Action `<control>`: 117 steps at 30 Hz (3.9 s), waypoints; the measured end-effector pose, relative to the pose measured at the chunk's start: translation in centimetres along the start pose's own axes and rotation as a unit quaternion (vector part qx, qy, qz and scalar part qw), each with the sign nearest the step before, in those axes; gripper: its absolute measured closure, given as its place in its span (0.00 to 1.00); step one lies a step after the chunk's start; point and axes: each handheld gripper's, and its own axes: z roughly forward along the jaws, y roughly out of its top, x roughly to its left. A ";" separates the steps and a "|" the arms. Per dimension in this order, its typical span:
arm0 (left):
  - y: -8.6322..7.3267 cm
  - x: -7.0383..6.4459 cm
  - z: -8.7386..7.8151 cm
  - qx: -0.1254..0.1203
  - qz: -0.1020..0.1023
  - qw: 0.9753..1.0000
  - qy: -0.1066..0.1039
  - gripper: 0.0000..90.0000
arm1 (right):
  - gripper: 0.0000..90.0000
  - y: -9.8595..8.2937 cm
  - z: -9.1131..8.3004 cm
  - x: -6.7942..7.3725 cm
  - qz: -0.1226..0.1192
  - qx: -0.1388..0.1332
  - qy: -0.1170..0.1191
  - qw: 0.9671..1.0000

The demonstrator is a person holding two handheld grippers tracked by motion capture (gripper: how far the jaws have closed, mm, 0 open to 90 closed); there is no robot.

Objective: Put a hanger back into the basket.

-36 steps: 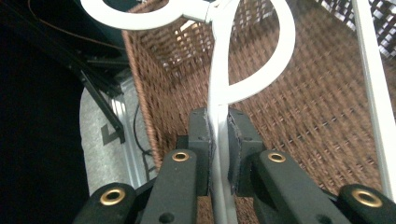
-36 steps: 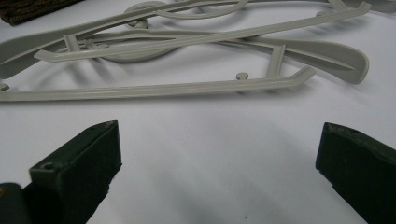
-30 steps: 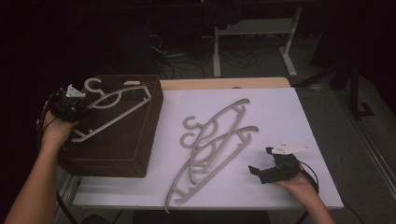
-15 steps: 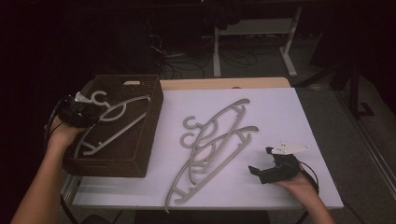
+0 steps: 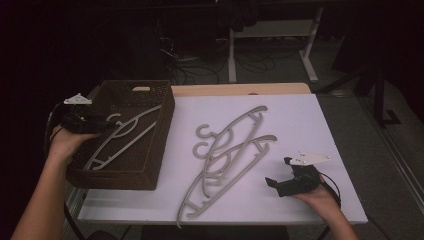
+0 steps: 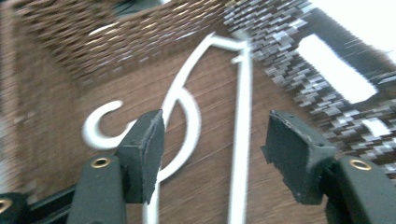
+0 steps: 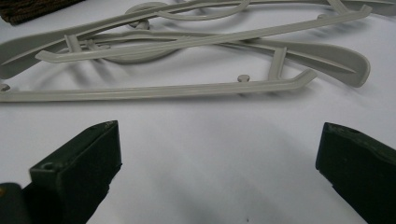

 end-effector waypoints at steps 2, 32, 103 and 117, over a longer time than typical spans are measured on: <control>0.4 -0.7 0.0 -0.012 -0.002 1.000 -0.027 0.37 | 0.00 0.1 0.0 0.0 -0.001 0.000 0.000 1.000; 5.3 -13.7 3.2 -0.079 0.023 0.976 -0.201 0.17 | 0.00 0.2 0.2 0.0 -0.004 0.002 0.008 1.000; 1.1 -22.7 16.7 0.035 0.057 0.985 -0.161 0.23 | 0.99 8.2 11.1 0.9 -0.028 0.105 0.049 0.993; 0.9 -23.4 19.1 0.062 0.088 0.977 -0.185 0.42 | 0.99 8.1 11.3 0.9 -0.030 0.106 0.050 0.993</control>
